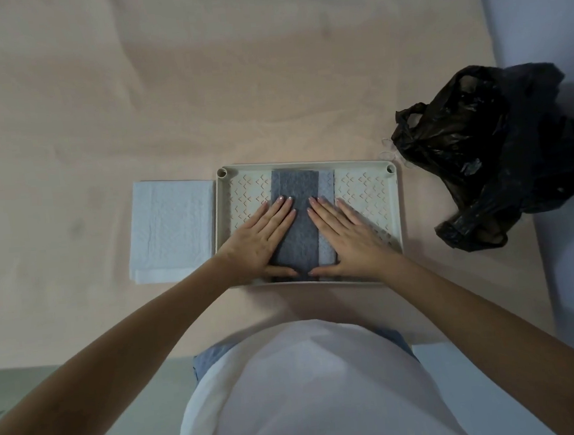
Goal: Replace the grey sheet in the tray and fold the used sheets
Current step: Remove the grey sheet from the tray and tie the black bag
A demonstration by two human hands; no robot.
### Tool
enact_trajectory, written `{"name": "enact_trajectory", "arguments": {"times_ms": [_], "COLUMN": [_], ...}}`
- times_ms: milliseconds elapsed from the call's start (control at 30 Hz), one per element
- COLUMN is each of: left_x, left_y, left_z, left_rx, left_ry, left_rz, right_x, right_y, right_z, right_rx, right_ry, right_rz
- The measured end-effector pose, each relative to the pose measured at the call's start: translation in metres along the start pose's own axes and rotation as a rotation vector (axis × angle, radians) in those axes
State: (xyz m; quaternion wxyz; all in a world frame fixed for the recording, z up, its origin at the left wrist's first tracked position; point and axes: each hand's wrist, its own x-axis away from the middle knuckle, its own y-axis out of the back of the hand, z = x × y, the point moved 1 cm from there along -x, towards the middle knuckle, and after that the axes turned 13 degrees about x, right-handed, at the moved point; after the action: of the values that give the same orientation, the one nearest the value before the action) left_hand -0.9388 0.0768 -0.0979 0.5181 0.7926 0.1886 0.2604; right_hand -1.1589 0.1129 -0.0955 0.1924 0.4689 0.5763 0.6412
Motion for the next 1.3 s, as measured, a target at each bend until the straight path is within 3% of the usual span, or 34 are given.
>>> {"name": "enact_trajectory", "arguments": {"times_ms": [300, 400, 467, 533, 567, 633, 733, 867, 1000, 1200, 1300], "left_x": [0.001, 0.002, 0.003, 0.005, 0.004, 0.000, -0.012, -0.026, -0.033, -0.031, -0.028], "left_y": [-0.001, 0.005, 0.014, 0.024, 0.028, 0.035, 0.038, 0.035, 0.036, 0.043, 0.047], "left_z": [0.001, 0.003, 0.002, 0.002, 0.002, 0.006, 0.010, 0.010, 0.015, 0.016, 0.013], "left_rx": [-0.092, -0.039, 0.090, 0.294, 0.391, 0.571, 0.915, 1.131, 1.087, 1.107, 1.342], "left_ry": [0.026, 0.000, 0.016, 0.172, 0.286, 0.490, 0.695, 0.780, 0.841, 0.885, 0.972], "left_rz": [0.083, 0.087, 0.019, -0.142, -0.246, -0.350, -0.247, -0.225, -0.240, -0.251, -0.254], "right_x": [-0.002, 0.003, 0.008, 0.010, 0.008, -0.001, -0.016, -0.027, -0.027, -0.023, -0.023], "right_y": [-0.003, 0.001, 0.008, 0.013, 0.015, 0.019, 0.022, 0.030, 0.037, 0.041, 0.044], "right_z": [-0.001, -0.005, -0.010, -0.017, -0.022, -0.029, -0.030, -0.021, -0.019, -0.019, -0.018], "right_rx": [0.019, -0.136, -0.451, -0.643, -0.702, -0.869, -1.156, -1.177, -1.283, -1.345, -1.526], "right_ry": [0.001, -0.008, -0.170, -0.423, -0.551, -0.728, -0.836, -0.878, -0.844, -0.818, -0.850], "right_rz": [-0.005, -0.048, -0.142, -0.351, -0.377, -0.210, 0.042, 0.034, 0.110, 0.096, 0.172]}}
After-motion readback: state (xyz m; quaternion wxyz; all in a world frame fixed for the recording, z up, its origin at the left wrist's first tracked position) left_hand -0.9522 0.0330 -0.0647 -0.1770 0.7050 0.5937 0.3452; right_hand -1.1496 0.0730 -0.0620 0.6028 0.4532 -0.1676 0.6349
